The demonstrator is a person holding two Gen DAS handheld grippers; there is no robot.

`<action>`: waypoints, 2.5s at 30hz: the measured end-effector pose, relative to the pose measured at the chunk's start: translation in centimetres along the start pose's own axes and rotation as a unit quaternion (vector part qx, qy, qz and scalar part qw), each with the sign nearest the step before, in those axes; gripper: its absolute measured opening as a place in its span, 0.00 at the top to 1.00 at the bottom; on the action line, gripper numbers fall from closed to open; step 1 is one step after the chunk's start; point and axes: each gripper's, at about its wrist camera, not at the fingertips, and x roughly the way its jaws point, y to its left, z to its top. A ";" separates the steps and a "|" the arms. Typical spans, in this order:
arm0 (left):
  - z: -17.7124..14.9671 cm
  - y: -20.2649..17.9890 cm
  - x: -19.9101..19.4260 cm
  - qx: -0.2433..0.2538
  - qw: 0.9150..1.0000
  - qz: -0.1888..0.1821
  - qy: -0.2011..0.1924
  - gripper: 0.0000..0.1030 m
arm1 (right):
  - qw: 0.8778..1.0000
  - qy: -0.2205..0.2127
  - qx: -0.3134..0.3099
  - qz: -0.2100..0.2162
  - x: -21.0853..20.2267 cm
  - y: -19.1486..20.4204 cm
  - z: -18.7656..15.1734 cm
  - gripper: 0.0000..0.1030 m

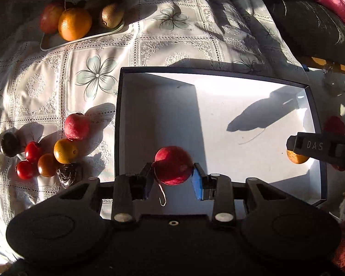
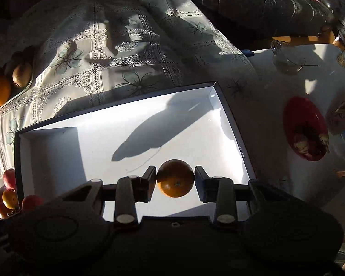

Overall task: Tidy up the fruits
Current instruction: 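Carry the orange and red apple over the open white box with both grippers, then open the right gripper dropping the orange while the left gripper releases the apple into the box, then grasp a brown plum with the left gripper while the right gripper grasps a red apple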

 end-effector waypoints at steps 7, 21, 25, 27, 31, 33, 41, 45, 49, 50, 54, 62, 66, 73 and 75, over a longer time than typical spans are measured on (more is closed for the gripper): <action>0.0 -1.4 1.7 0.006 1.000 0.013 0.017 0.57 | 1.000 0.012 -0.016 0.002 1.1 -0.4 0.0 0.64; -0.1 -1.8 1.8 0.018 0.999 0.030 0.007 0.55 | 1.000 -0.005 -0.023 0.009 0.1 0.0 -0.1 0.63; -0.2 -1.8 1.7 0.017 0.999 0.027 0.009 0.54 | 1.000 -0.005 -0.020 0.014 -0.1 0.0 0.0 0.63; -0.3 -1.7 1.7 0.015 0.999 0.027 0.010 0.54 | 1.000 -0.006 -0.021 0.013 -0.1 0.0 0.0 0.63; -0.4 -1.7 1.5 0.013 1.000 0.022 0.013 0.54 | 1.000 -0.005 -0.022 0.015 -0.2 0.0 -0.2 0.63; -0.5 -1.8 1.4 0.014 1.000 0.026 0.011 0.54 | 1.000 -0.006 -0.022 0.015 -0.3 0.0 -0.2 0.63; -0.8 -1.9 1.1 0.014 1.000 0.026 0.010 0.54 | 1.000 -0.009 -0.017 0.020 -0.7 -0.1 -0.2 0.63; -0.8 -1.5 0.5 0.012 1.000 0.028 0.004 0.54 | 0.999 -0.013 -0.018 0.024 -1.4 0.1 -0.2 0.63; -0.8 -0.5 -0.4 0.004 0.999 0.031 -0.007 0.54 | 0.999 -0.018 -0.021 0.030 -2.1 0.7 -0.4 0.63; -0.8 -0.1 -0.7 0.001 0.999 0.033 -0.010 0.54 | 0.999 -0.019 -0.022 0.032 -2.3 0.9 -0.4 0.63; -0.7 1.3 -1.6 -0.009 0.999 0.039 -0.021 0.54 | 0.999 -0.021 -0.028 0.036 -2.9 2.0 -0.6 0.63; -1.1 5.2 -3.0 -0.035 0.998 0.049 -0.031 0.54 | 0.997 -0.024 -0.058 0.049 -4.1 6.0 -1.4 0.63; -1.6 7.5 -3.5 -0.046 0.997 0.057 -0.032 0.54 | 0.995 -0.022 -0.078 0.059 -4.6 8.6 -2.0 0.63; -2.5 11.3 -3.8 -0.067 0.995 0.071 -0.028 0.54 | 0.989 -0.016 -0.118 0.086 -5.4 13.3 -3.1 0.63; -2.7 12.4 -3.9 -0.073 0.994 0.076 -0.028 0.54 | 0.987 -0.014 -0.129 0.093 -5.6 14.7 -3.4 0.62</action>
